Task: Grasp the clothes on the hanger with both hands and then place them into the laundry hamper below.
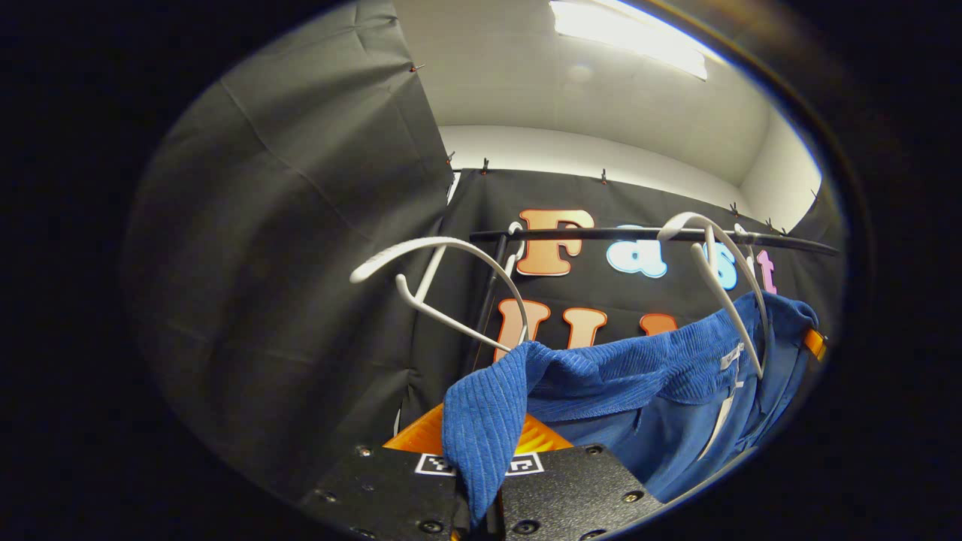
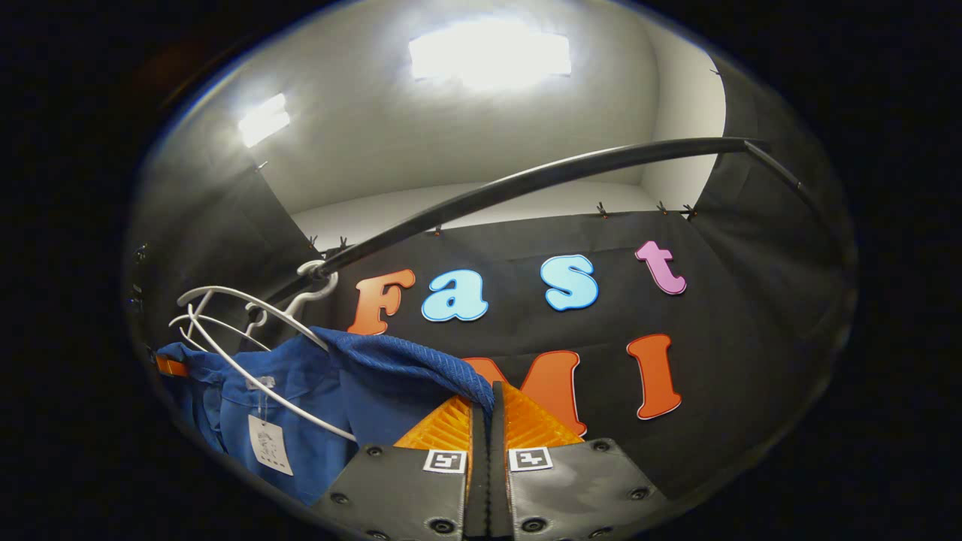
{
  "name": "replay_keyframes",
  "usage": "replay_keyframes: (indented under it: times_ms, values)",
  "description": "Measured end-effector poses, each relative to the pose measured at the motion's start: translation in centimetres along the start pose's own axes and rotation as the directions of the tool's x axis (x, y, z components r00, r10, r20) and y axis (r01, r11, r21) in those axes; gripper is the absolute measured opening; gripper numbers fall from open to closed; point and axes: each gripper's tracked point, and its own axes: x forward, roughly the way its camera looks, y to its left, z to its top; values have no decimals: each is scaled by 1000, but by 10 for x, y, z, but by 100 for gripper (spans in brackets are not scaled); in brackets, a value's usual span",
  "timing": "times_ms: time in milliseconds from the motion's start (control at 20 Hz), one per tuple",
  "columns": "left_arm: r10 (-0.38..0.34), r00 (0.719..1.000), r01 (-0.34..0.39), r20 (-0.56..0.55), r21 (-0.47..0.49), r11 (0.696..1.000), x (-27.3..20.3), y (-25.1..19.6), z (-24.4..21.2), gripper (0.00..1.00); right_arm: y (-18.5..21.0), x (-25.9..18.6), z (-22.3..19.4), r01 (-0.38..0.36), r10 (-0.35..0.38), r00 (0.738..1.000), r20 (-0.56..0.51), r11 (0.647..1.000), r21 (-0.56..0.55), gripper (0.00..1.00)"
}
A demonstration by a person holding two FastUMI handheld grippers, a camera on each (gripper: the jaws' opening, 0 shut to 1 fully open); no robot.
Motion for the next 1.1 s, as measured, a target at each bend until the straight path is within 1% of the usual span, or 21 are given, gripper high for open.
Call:
replay_keyframes:
  times_ms: [200, 350, 450, 600, 700, 950, 1100]
  values:
    - [-44, 998, 48, -50, 73, 996, 5, -22, -25, 8, -34, 20, -38, 75, -77, 992, -96, 997, -23, 7]
    - [-63, 995, 70, -78, 90, 993, 0, -36, -45, 8, -58, 22, -71, 138, -137, 972, -193, 990, -8, 7]
    - [-64, 994, 71, -90, 87, 994, 4, -40, -58, 8, -76, 24, -91, 166, -160, 961, -226, 986, 6, 7]
    - [-98, 989, 101, -114, 21, 995, -2, -49, -76, 8, -87, 15, -124, 163, -138, 944, -300, 985, 61, 7]
    - [-100, 989, 101, -109, 5, 995, -3, -52, -77, 8, -98, 9, -131, 171, -151, 943, -298, 984, 40, 8]
    - [-109, 989, 114, -100, 50, 992, -26, -60, -73, 8, -89, -15, -115, 124, -98, 952, -289, 990, 71, 7]
    - [-127, 987, 135, -96, 74, 988, -39, -73, -78, 8, -71, -30, -108, 76, -50, 956, -290, 994, 82, 7]
